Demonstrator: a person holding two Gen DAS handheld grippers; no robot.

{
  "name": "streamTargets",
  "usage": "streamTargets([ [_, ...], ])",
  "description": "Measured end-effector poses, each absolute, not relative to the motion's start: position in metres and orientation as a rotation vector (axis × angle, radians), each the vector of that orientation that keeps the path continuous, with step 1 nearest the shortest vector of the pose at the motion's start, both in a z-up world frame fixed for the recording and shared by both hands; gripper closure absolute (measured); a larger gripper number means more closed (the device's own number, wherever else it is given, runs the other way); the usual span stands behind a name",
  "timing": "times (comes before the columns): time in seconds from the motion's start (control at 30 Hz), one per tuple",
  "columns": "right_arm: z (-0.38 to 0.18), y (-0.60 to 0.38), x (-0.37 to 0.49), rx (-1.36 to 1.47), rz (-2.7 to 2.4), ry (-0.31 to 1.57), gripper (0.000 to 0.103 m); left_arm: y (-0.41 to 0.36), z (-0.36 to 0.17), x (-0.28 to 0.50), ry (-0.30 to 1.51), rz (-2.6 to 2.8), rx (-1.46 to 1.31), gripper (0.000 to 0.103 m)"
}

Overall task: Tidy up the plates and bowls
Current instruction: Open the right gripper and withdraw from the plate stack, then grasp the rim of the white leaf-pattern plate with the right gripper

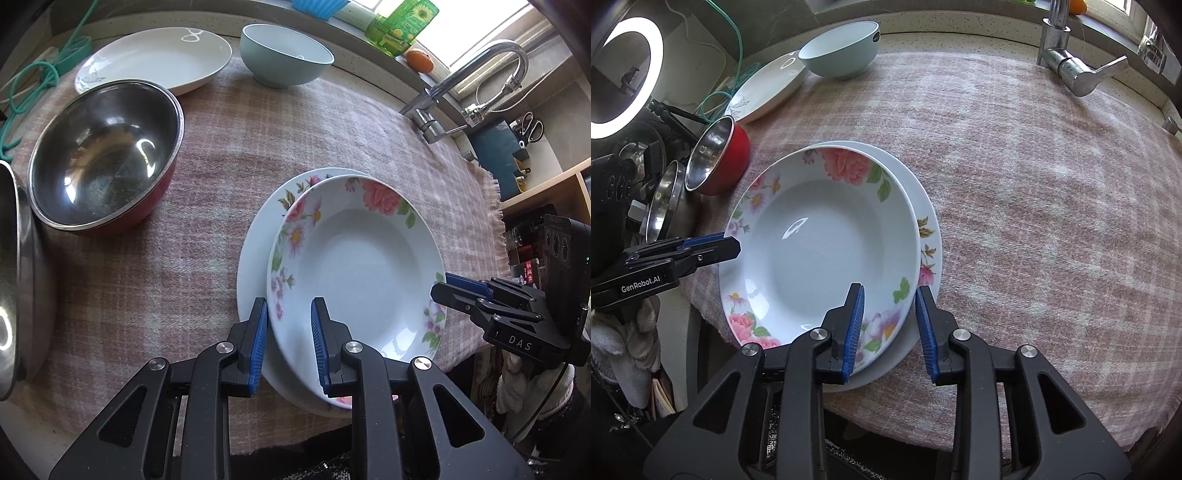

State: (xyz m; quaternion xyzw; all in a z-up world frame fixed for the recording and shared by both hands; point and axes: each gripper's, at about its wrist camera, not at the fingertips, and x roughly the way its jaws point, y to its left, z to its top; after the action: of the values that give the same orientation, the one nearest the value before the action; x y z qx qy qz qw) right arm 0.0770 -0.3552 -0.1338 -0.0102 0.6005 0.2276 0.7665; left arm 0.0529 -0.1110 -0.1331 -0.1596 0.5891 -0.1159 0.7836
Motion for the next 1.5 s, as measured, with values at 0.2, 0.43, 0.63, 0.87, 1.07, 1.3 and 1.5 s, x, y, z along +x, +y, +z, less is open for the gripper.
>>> streamTargets([
  [0.2,-0.119,-0.358,0.076,-0.033,0.473,1.251,0.048,-0.107,-0.124,0.051,1.232,-0.25,-0.337,0.078],
  [0.43,-0.103,-0.357,0.078,-0.019,0.456,1.193,0.038,-0.103,-0.11,0.05,1.182,-0.247,-0.31,0.071],
  [0.63,-0.091,-0.358,0.083,0.082,0.459,1.148,0.033,-0.09,-0.095,0.05,1.137,-0.24,-0.312,0.071],
  [0.87,-0.07,-0.338,0.091,0.078,0.468,1.057,0.033,-0.054,-0.072,0.058,1.076,-0.215,-0.313,0.07],
  [1.07,-0.054,-0.306,0.102,0.094,0.523,1.027,0.023,-0.015,-0.053,0.078,1.028,-0.193,-0.298,0.07],
  [1.3,-0.053,-0.274,0.124,0.155,0.482,1.058,0.022,0.03,-0.043,0.118,0.997,-0.187,-0.283,0.07],
  [1.5,-0.06,-0.247,0.145,0.203,0.479,1.092,0.023,0.057,-0.051,0.167,1.032,-0.228,-0.305,0.07],
])
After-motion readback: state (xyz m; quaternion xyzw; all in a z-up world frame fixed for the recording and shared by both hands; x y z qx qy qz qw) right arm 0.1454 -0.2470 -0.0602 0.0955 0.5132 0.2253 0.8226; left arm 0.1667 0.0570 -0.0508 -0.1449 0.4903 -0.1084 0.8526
